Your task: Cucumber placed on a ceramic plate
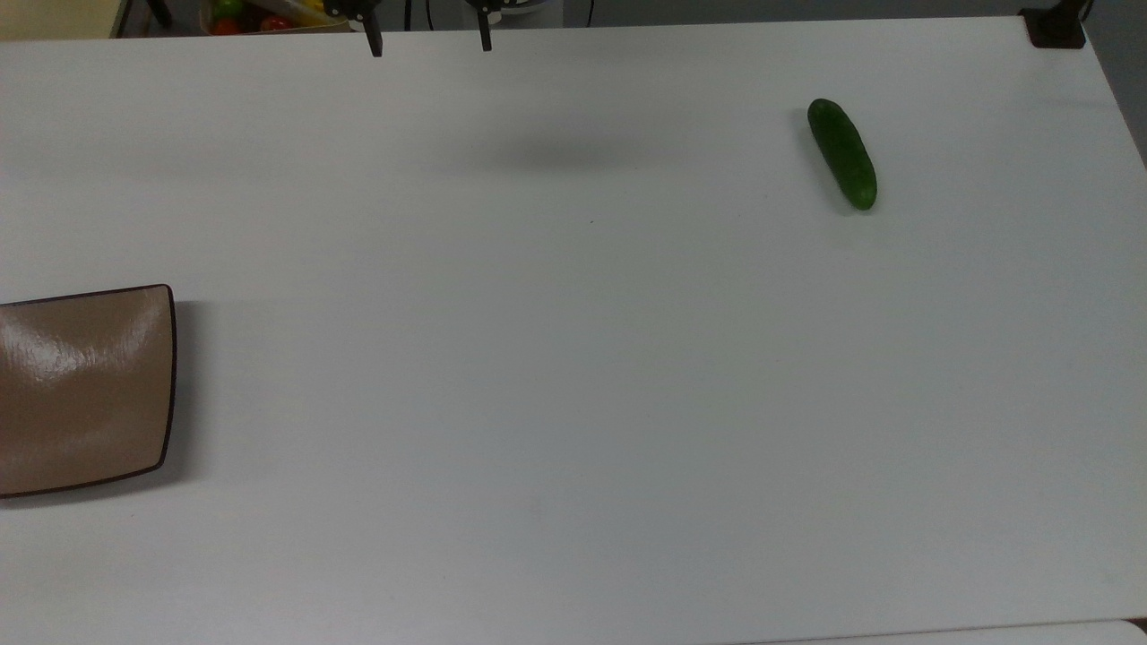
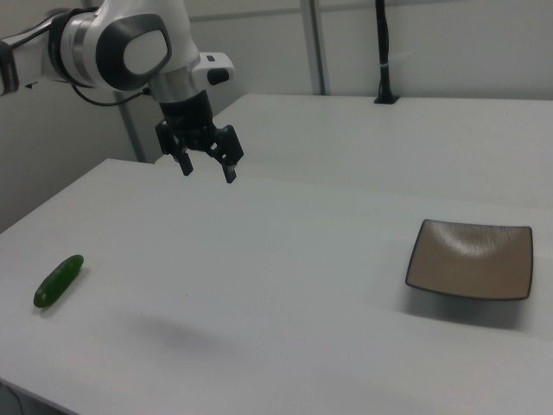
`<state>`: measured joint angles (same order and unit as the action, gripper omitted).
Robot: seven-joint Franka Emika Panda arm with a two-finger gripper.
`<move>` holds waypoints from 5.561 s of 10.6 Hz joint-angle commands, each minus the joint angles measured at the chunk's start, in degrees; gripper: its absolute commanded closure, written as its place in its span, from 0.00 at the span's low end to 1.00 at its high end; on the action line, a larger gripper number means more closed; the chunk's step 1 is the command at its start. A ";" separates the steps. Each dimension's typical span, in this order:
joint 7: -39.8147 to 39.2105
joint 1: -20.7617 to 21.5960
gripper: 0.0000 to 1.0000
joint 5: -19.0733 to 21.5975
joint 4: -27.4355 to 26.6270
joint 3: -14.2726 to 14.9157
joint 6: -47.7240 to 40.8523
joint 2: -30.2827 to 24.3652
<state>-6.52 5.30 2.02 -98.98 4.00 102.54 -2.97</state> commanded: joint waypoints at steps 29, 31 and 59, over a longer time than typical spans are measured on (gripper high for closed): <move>39.82 24.05 0.00 0.18 -2.70 -21.14 12.66 17.37; 41.93 25.55 0.00 -2.97 -3.50 -21.14 15.92 20.88; 24.68 13.87 0.86 2.19 -0.88 -10.09 -3.88 1.31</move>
<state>28.95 20.52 -0.21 -100.75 -11.30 106.17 2.64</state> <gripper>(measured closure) 0.529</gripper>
